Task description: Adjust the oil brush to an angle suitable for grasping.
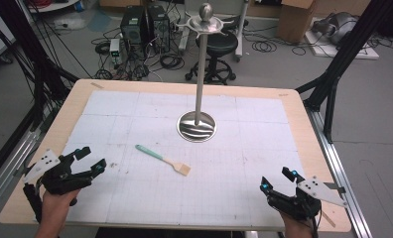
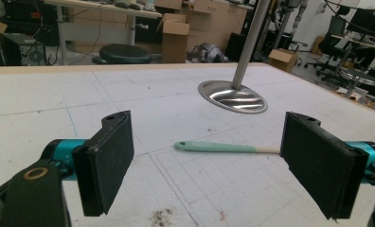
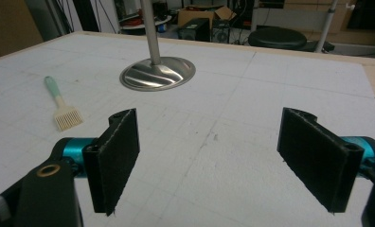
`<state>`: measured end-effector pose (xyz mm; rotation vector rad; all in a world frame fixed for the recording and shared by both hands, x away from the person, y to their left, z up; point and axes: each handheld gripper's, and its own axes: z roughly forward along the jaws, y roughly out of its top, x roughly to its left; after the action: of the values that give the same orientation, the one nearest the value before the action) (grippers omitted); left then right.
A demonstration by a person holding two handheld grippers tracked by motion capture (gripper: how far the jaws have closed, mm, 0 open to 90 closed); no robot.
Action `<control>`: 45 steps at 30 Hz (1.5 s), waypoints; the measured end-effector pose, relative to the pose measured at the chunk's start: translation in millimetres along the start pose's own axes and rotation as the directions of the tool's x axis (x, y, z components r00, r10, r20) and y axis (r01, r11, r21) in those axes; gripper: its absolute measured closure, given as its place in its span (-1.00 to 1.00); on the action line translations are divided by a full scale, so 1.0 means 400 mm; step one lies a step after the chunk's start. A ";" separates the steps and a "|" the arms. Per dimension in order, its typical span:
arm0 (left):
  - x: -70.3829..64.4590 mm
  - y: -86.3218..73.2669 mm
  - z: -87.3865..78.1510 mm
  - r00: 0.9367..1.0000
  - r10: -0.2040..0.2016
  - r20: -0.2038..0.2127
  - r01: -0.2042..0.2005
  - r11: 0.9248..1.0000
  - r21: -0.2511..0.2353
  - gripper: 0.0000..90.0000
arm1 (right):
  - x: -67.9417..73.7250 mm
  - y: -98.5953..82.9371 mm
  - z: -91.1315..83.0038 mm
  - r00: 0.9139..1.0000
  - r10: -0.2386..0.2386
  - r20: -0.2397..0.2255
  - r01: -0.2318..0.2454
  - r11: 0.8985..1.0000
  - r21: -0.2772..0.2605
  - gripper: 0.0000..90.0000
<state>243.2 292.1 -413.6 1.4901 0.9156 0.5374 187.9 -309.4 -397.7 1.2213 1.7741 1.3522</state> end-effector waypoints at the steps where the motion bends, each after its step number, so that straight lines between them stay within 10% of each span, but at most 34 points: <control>1: 0.000 0.000 0.001 1.000 -0.001 -0.001 0.001 1.000 0.000 -0.58 | -0.002 0.000 0.000 1.000 -0.004 0.001 0.004 1.000 -0.003 -0.54; 10: 0.003 0.003 0.015 0.998 0.005 -0.056 -0.003 0.999 0.033 -0.59 | -0.010 -0.005 -0.006 1.000 0.008 0.012 -0.008 1.000 0.003 -0.54; 17: 0.012 0.002 0.017 1.000 -0.002 -0.005 0.003 0.997 0.073 -0.26 | -0.009 -0.006 -0.018 1.000 0.021 0.021 -0.020 1.000 -0.011 -0.54; 23: 0.017 0.002 0.012 0.995 0.060 -0.085 -0.049 0.991 0.123 0.91 | 0.001 -0.004 -0.020 0.999 0.018 0.027 -0.018 1.000 -0.010 -0.54; 38: 0.036 0.034 0.143 0.994 0.101 -0.033 -0.088 0.958 0.273 0.99 | -0.004 -0.009 -0.019 0.998 0.037 0.041 -0.037 0.999 -0.006 -0.51; 45: 0.047 0.029 0.232 0.994 0.104 -0.022 -0.088 0.921 0.379 0.99 | -0.001 -0.009 -0.020 0.998 0.030 0.046 -0.029 1.000 -0.004 -0.52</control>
<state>329.6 251.7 -419.6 1.8860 1.0227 0.4816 180.0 -313.1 -398.7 1.2713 1.7273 1.3326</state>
